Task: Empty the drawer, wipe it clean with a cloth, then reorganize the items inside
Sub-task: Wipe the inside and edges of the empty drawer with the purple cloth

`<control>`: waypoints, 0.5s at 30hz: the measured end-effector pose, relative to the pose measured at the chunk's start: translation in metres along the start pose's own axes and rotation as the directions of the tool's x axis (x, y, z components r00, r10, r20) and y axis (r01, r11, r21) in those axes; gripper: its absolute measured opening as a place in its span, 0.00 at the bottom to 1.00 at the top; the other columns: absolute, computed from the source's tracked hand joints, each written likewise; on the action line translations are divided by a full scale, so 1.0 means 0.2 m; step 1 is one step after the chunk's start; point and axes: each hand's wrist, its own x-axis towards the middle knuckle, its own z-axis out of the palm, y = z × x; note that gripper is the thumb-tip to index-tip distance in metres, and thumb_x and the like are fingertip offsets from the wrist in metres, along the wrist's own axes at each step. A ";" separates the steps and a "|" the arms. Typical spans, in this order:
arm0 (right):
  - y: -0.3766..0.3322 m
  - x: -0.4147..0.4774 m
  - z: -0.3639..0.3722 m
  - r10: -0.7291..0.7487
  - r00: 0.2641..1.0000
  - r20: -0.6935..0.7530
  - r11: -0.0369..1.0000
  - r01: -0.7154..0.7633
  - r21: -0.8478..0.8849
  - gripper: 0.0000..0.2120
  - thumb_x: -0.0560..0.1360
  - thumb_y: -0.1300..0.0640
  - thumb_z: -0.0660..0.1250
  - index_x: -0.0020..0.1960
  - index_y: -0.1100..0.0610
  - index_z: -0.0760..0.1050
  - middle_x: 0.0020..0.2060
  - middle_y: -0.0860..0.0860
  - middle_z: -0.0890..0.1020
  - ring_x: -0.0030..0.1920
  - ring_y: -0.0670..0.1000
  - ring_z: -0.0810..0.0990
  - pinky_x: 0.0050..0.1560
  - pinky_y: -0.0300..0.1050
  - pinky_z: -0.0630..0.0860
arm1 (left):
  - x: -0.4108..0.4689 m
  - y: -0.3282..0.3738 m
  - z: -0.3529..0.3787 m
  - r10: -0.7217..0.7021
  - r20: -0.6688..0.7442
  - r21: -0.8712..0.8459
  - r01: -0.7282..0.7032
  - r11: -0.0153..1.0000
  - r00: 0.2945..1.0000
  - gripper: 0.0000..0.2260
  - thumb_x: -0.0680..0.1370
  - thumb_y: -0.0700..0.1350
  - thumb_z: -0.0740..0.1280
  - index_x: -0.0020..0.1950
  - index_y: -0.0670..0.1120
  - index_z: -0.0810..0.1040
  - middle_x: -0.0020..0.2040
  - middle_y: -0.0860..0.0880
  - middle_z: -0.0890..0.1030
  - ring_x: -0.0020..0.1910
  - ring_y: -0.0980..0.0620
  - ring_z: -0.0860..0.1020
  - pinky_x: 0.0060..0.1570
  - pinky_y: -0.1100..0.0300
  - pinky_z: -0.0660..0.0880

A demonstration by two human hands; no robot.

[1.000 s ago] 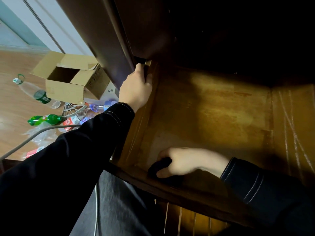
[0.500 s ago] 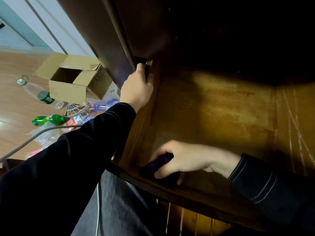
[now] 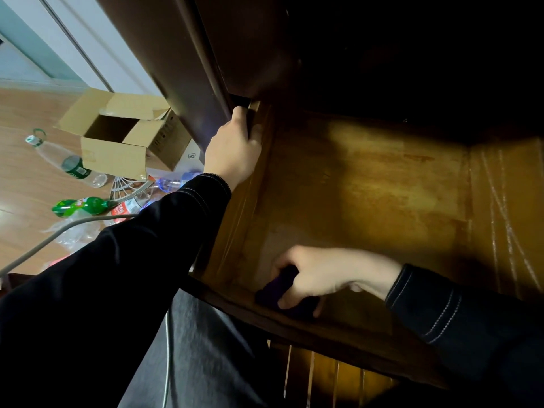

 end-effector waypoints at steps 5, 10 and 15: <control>0.01 -0.09 -0.10 -0.126 0.983 0.136 0.990 0.115 0.087 0.12 0.72 0.62 0.77 0.48 0.46 0.82 0.46 0.46 0.82 0.45 0.48 0.84 0.34 0.45 0.81 | 0.00 0.00 0.00 -0.004 0.003 0.022 0.004 1.000 1.000 0.15 0.82 0.52 0.58 0.65 0.46 0.68 0.55 0.41 0.79 0.50 0.36 0.76 0.45 0.51 0.68; -0.01 0.04 -0.04 -0.028 0.999 0.037 0.944 0.038 -0.327 0.11 0.75 0.63 0.74 0.51 0.50 0.76 0.43 0.47 0.76 0.41 0.50 0.76 0.41 0.50 0.81 | -0.01 0.01 -0.01 -0.013 0.011 0.034 0.012 0.999 1.000 0.16 0.82 0.53 0.58 0.67 0.48 0.67 0.56 0.40 0.80 0.53 0.34 0.77 0.52 0.45 0.75; -0.01 -0.06 -0.13 -0.160 0.976 0.145 0.893 0.205 -0.400 0.11 0.72 0.60 0.76 0.49 0.46 0.80 0.40 0.37 0.80 0.42 0.40 0.80 0.43 0.51 0.84 | -0.01 0.00 -0.01 -0.007 0.008 0.028 0.007 1.000 1.000 0.16 0.82 0.53 0.57 0.66 0.48 0.67 0.57 0.40 0.80 0.53 0.34 0.77 0.50 0.46 0.73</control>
